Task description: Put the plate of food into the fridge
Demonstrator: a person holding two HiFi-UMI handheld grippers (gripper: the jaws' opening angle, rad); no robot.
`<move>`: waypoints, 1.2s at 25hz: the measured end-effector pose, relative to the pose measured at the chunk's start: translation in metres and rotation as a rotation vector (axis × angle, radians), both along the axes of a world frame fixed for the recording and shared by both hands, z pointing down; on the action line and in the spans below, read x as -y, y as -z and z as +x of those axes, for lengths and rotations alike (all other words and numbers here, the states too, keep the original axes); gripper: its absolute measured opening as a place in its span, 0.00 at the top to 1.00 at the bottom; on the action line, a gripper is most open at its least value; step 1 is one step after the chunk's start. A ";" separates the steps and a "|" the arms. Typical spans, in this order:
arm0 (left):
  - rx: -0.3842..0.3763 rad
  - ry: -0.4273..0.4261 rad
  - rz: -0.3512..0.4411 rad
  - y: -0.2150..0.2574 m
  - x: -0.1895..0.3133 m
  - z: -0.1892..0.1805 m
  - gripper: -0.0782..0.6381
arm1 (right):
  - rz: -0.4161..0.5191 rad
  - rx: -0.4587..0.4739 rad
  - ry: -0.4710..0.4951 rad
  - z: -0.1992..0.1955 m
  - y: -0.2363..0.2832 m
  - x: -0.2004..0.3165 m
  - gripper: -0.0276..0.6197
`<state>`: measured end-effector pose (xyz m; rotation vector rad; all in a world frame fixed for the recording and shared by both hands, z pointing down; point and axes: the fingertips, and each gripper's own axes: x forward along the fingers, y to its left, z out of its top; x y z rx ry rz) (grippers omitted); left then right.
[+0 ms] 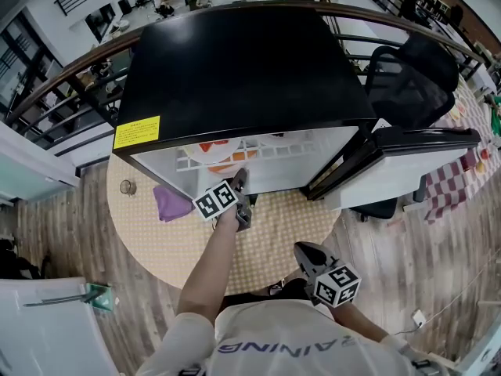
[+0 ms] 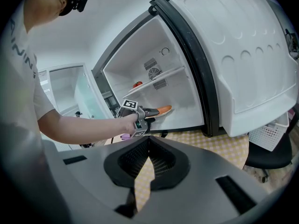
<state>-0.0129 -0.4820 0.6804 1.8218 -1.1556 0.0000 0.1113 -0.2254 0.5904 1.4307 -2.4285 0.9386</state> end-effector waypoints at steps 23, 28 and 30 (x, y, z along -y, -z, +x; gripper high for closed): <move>0.350 -0.283 0.176 0.062 -0.093 -0.024 0.88 | 0.093 0.032 -0.003 -0.009 0.022 0.002 0.92; 0.302 -0.283 0.328 0.117 -0.132 -0.043 0.88 | 0.140 0.030 -0.005 -0.015 0.037 0.013 0.92; 0.294 -0.275 0.386 0.139 -0.149 -0.051 0.88 | 0.163 0.027 -0.014 -0.016 0.044 0.015 0.92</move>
